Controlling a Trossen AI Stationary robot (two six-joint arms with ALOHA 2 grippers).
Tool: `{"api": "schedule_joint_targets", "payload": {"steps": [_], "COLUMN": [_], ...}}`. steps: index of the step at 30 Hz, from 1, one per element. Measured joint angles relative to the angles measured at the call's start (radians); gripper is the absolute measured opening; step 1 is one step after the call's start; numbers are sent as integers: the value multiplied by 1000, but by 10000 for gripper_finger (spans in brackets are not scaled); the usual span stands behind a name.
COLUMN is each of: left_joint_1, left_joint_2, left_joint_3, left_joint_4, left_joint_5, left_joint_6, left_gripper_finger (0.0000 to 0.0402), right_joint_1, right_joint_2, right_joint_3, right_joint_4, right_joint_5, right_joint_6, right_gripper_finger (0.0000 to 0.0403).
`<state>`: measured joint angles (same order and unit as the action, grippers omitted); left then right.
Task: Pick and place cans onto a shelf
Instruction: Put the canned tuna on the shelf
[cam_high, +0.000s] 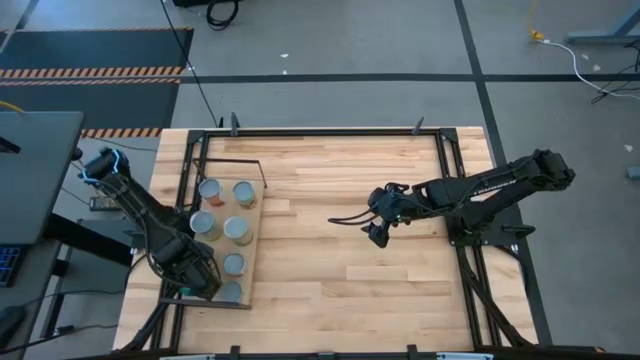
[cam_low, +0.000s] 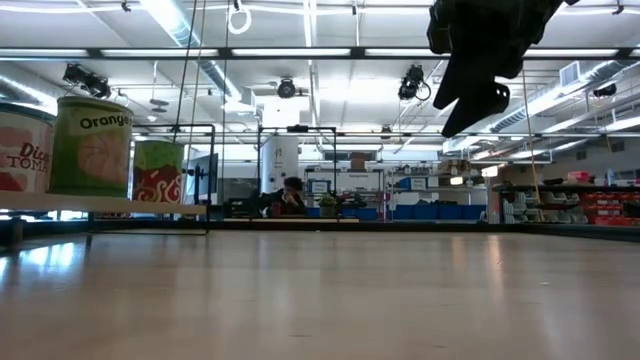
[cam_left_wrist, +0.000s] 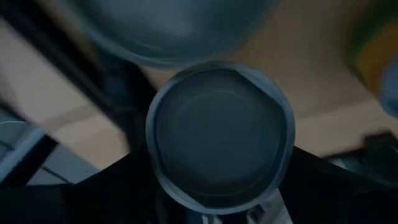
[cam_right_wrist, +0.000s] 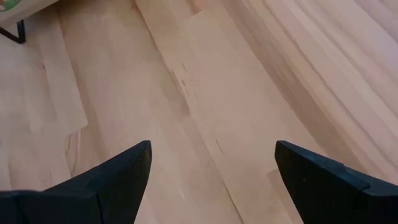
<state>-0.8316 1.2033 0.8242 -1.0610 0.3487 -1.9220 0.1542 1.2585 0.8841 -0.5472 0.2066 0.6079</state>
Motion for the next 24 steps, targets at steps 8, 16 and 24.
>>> {"api": "schedule_joint_targets", "payload": {"steps": [8, 16, 24], "left_joint_1": [5, 2, 3], "left_joint_2": [-1, -1, -1], "left_joint_3": [-74, -80, -80], "left_joint_4": [155, 148, 160], "left_joint_5": [29, 11, 44], "left_joint_6": [-31, -7, -3], "left_gripper_finger": [279, 293, 315], "right_joint_1": [-22, -26, -26], "right_joint_2": [0, 0, 0], "right_joint_3": [0, 0, 0], "right_joint_4": [0, 0, 0], "right_joint_5": [0, -23, -22], "right_joint_6": [1, 2, -4], "right_gripper_finger": [348, 348, 348]}}
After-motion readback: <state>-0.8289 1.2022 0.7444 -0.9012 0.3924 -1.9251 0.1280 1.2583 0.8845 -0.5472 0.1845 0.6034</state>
